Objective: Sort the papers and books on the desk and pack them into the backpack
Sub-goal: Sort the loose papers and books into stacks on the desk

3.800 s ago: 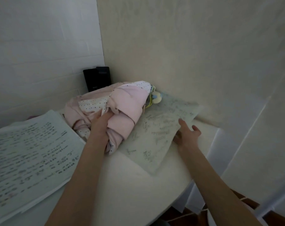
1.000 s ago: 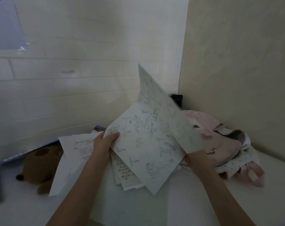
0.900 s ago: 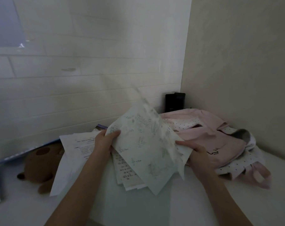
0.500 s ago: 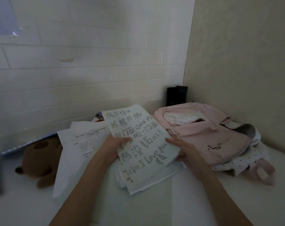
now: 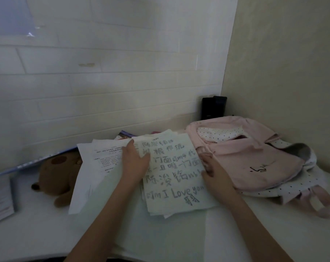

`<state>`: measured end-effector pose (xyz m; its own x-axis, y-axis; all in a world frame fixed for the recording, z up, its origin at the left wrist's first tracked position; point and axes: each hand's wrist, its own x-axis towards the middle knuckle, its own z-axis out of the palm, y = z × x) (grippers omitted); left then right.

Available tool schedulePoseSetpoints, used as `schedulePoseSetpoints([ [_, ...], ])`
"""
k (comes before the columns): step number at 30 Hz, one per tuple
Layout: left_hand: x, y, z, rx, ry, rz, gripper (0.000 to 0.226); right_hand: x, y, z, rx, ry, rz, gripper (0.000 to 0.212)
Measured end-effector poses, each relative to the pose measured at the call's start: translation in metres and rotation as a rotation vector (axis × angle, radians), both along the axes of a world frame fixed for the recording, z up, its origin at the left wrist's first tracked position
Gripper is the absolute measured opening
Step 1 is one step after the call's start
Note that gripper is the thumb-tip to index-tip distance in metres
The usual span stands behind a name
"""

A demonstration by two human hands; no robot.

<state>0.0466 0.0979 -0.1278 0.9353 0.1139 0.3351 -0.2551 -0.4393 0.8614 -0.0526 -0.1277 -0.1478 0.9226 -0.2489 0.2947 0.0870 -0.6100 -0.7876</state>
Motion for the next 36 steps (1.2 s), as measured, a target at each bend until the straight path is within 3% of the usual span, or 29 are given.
schedulePoseSetpoints([
  [3, -0.003, 0.000, 0.002, -0.168, 0.091, -0.074, 0.074, 0.009, 0.022, -0.008, -0.160, 0.011, -0.050, 0.057],
  [8, -0.006, 0.004, 0.018, -0.705, 0.294, -0.040, 0.087, 0.017, 0.029, -0.016, -0.276, 0.065, -0.124, 0.051],
  [10, -0.006, 0.007, 0.024, -0.723, 0.427, -0.087, 0.079, 0.018, 0.025, -0.013, -0.309, 0.065, -0.174, 0.051],
  [11, -0.009, 0.007, 0.028, -0.717, 0.497, -0.154, 0.064, 0.018, 0.024, -0.013, -0.280, 0.079, -0.171, 0.051],
  [13, -0.018, 0.005, 0.035, -0.660, 0.624, -0.259, 0.033, 0.017, 0.023, -0.011, -0.175, 0.085, -0.127, 0.050],
  [15, -0.021, 0.003, 0.036, -0.602, 0.680, -0.317, 0.024, 0.014, 0.020, -0.011, -0.038, 0.060, -0.085, 0.047],
  [19, -0.020, 0.002, 0.037, -0.536, 0.596, -0.332, 0.032, 0.007, 0.013, -0.007, 0.383, -0.028, -0.020, 0.044],
  [23, -0.024, 0.012, 0.051, -0.558, 0.455, -0.412, 0.036, 0.006, 0.014, 0.010, 0.532, -0.067, 0.016, 0.066],
  [26, -0.032, 0.016, 0.082, -0.497, 0.303, -0.469, 0.031, -0.003, 0.010, 0.050, 0.719, -0.063, 0.126, 0.059],
  [31, -0.046, 0.004, 0.132, -0.463, -0.003, -0.508, 0.027, -0.012, 0.010, 0.112, 0.658, -0.102, 0.367, 0.044],
  [34, -0.051, -0.005, 0.145, -0.448, -0.063, -0.525, 0.028, -0.013, 0.013, 0.127, 0.679, -0.194, 0.372, 0.033],
  [36, -0.051, -0.002, 0.141, -0.395, -0.057, -0.522, 0.031, -0.016, 0.007, 0.125, 0.688, -0.185, 0.379, 0.038],
])
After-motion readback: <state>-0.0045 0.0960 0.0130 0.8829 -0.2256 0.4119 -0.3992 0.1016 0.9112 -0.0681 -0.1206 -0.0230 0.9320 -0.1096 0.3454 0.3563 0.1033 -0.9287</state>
